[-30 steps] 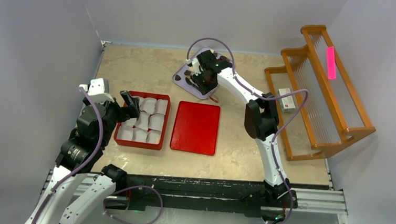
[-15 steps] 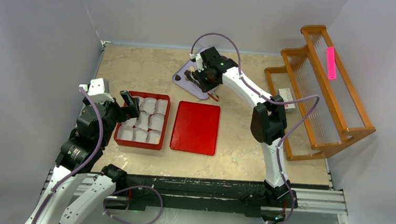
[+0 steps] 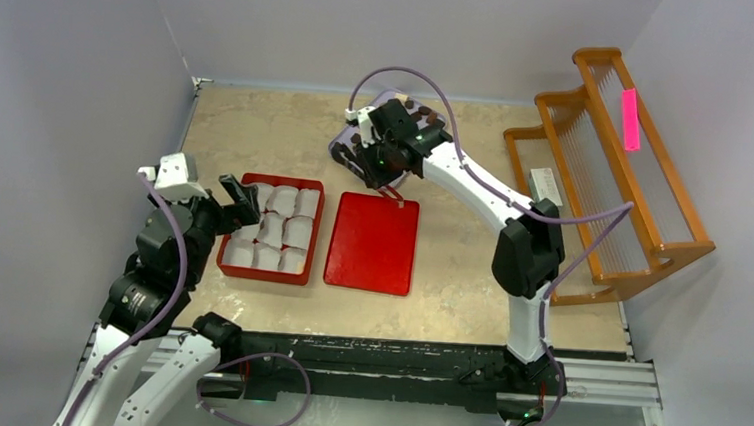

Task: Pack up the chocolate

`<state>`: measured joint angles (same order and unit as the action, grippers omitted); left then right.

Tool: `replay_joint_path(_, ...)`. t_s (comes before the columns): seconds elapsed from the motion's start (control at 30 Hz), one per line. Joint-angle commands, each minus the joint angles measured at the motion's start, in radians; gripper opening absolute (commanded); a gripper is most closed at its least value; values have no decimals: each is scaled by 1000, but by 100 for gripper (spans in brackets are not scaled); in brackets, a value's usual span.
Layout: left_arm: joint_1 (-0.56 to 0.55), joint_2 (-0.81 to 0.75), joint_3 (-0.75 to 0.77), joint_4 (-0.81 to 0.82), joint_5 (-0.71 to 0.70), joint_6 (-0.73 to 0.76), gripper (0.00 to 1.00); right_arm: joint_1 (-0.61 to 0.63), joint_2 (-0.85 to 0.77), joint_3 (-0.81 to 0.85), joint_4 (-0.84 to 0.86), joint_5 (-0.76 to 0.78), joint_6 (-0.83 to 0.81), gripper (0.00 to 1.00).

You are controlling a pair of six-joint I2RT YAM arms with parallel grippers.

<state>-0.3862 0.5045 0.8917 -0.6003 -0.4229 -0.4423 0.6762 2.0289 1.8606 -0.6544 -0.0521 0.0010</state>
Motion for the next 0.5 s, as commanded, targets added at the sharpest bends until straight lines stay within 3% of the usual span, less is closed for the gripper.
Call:
replay_joint_path(0.0, 9, -35, -2, 35, -38, 3, 100, 70, -105, -20, 52, -45, 42, 19)
replay_joint_path(0.3, 13, -66, -5, 37, -71, -6, 100, 181, -168, -84, 94, -170, 100, 20)
replay_joint_path(0.47, 18, -79, -2, 30, -91, -12, 100, 265, -139, -78, 74, -150, 104, 21)
